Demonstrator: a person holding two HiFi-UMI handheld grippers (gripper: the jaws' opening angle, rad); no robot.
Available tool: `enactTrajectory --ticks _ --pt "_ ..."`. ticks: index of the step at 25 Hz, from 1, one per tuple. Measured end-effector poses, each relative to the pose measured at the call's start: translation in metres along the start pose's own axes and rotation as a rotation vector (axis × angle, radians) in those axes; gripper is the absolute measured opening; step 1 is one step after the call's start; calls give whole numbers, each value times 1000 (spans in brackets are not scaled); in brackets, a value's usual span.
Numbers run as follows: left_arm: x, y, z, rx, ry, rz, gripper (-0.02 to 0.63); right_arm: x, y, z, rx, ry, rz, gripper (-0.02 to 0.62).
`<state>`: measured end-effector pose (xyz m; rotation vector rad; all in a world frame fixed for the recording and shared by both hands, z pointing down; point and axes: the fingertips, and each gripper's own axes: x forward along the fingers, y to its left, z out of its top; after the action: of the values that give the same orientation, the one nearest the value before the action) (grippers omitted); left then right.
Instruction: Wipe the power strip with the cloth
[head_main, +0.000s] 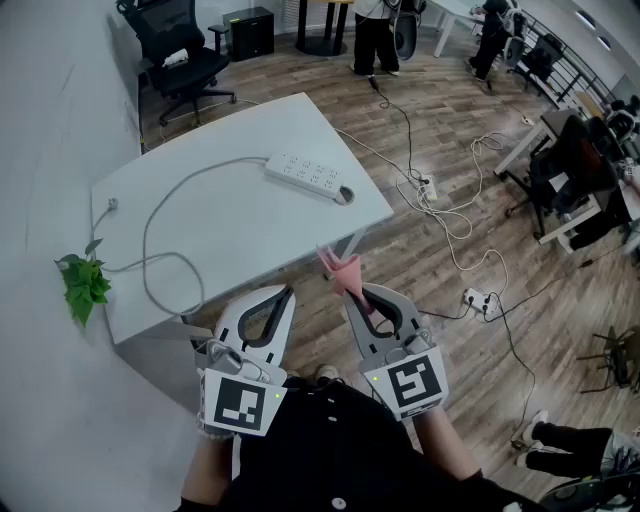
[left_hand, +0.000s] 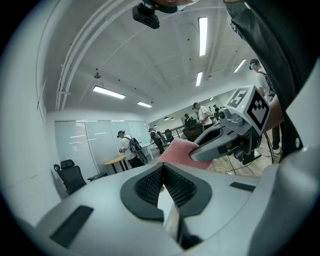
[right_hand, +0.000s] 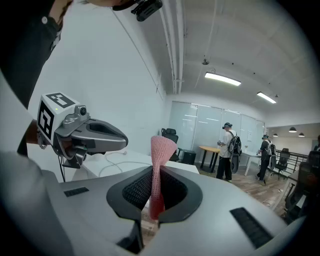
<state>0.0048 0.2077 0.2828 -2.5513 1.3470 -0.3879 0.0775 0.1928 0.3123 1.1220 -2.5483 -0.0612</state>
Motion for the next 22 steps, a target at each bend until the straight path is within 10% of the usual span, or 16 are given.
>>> enactTrajectory --ticks 22 --pt "0 -8 -3 2 3 -3 14 -4 0 -7 34 -5 3 50"
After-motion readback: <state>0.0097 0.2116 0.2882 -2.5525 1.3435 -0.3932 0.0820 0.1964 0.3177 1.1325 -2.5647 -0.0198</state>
